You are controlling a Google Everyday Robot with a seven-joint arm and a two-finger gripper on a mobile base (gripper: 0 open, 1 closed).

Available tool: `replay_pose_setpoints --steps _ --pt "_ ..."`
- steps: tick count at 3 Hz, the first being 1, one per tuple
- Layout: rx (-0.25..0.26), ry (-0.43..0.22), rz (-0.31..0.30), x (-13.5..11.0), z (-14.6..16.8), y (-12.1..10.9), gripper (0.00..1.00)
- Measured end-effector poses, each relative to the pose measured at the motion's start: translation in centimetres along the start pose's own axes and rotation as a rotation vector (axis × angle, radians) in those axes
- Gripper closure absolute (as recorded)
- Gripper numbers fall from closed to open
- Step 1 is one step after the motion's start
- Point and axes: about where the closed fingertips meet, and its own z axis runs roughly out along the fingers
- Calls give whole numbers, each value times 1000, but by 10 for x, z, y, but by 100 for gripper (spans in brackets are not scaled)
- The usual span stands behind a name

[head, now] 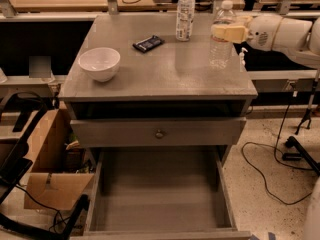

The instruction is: Pick water bottle from middle drawer and place on counter

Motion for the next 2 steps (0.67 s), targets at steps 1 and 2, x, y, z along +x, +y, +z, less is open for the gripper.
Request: replay_pose_setpoints --steps 1,2 --pt "-10 29 34 26 18 -7 100" --pt "-19 24 67 37 26 -9 100"
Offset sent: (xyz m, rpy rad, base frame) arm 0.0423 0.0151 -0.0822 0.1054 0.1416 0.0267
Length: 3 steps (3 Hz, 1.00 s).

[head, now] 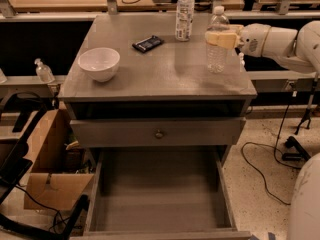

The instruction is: Pick water bottle from middle drawer and place on counter

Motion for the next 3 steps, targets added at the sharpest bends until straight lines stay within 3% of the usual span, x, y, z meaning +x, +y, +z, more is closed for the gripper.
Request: replay_pose_setpoints --steps 2,3 --pt "-5 0 1 -3 3 2 59" --pt "-7 0 1 -3 4 2 28"
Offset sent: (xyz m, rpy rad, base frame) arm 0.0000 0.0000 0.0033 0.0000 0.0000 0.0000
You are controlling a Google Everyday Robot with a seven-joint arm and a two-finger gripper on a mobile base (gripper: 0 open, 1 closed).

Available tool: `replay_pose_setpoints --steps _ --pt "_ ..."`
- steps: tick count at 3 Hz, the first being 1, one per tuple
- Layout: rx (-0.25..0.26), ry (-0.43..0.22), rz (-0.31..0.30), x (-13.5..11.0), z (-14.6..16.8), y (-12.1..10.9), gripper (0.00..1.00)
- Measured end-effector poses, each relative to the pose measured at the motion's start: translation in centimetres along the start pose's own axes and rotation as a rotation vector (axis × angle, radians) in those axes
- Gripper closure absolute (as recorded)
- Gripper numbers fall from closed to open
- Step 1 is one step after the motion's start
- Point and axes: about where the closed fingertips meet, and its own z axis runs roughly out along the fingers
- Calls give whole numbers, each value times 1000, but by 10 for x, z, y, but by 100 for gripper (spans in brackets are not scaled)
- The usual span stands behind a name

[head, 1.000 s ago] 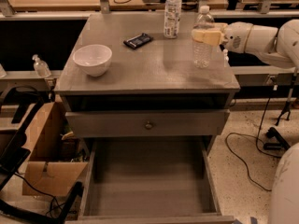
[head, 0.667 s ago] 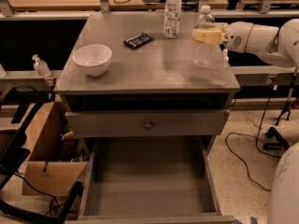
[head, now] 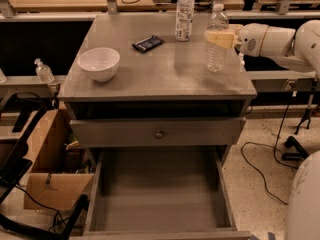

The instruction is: Pick water bottle from middle drawer and place on counter

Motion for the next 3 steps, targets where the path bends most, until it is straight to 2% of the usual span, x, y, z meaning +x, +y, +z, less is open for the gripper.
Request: replay_pose_setpoints --steps 1,2,3 --pt "0 0 0 0 0 0 5" --pt "-3 0 1 0 2 1 0" --pt "-3 0 1 0 2 1 0"
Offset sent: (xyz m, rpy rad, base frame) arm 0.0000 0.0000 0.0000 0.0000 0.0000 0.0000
